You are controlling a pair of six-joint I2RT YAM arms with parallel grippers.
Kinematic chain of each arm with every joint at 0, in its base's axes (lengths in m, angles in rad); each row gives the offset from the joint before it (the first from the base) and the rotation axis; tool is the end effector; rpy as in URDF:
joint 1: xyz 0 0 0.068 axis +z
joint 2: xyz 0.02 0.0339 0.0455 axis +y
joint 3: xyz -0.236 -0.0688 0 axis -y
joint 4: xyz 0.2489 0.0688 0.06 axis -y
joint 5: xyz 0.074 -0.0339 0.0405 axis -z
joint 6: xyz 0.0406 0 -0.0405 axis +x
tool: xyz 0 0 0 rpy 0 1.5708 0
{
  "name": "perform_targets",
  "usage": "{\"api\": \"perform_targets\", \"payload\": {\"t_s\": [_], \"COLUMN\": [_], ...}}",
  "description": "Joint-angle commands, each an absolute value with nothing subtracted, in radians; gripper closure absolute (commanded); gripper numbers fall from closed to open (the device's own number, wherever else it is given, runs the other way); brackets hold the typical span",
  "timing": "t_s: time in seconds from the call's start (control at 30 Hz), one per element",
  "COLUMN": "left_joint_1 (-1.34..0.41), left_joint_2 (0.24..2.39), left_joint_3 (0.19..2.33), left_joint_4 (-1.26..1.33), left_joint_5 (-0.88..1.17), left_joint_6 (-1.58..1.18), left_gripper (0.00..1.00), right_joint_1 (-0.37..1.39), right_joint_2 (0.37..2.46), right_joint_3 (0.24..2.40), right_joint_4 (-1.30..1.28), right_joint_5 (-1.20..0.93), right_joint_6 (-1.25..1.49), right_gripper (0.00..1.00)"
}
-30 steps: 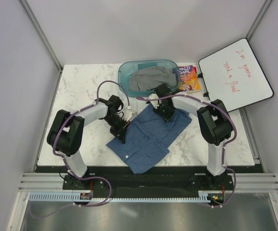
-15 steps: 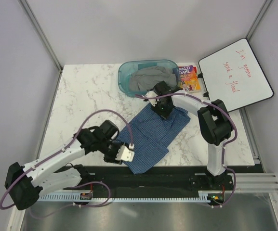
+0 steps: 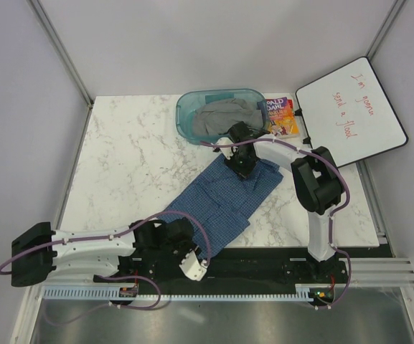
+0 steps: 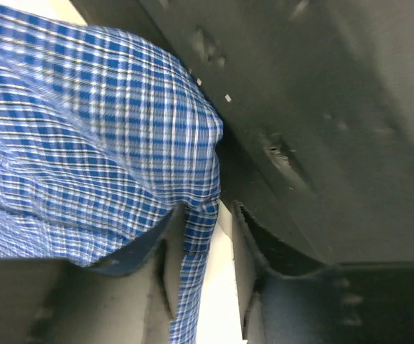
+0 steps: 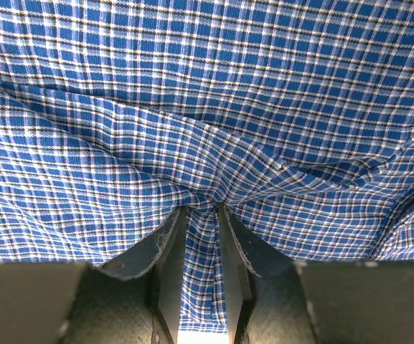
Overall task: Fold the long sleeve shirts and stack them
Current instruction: Fold the shirt
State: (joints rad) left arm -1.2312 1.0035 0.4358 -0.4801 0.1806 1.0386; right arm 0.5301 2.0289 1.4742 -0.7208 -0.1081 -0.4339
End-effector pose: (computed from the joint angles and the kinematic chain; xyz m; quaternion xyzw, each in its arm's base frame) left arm 0.0572 -0.1837 0.1306 0.8820 0.3851 -0.1115 0.2479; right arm 0.3436 0.2064 0.1357 -0.4649 0.8715 0.0604 0.1442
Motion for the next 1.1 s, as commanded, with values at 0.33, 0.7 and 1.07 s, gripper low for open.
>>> {"api": "perform_targets", "payload": {"t_s": [0.33, 0.7, 1.07], "left_joint_1": [-1.238, -1.29, -1.322], "left_joint_2": [1.088, 1.308, 1.485], "left_joint_3": [0.628, 0.989, 1.077], "left_joint_4": [-0.452, -0.661, -0.502], "left_joint_5": [0.234, 0.537, 0.503], "left_joint_6": [0.907, 0.565, 0.348], "left_gripper": [0.98, 0.98, 0.82], "right_joint_1": [0.532, 0.58, 0.664], "right_joint_2": [2.052, 1.999, 2.019], "right_joint_3": [1.531, 1.537, 1.531], "right_joint_4": [-0.719, -0.744, -0.709], "right_joint_5": [-0.153, -0.277, -0.367], "right_joint_6": [-0.425, -0.425, -0.413], "right_gripper": [0.68, 0.67, 0.66]}}
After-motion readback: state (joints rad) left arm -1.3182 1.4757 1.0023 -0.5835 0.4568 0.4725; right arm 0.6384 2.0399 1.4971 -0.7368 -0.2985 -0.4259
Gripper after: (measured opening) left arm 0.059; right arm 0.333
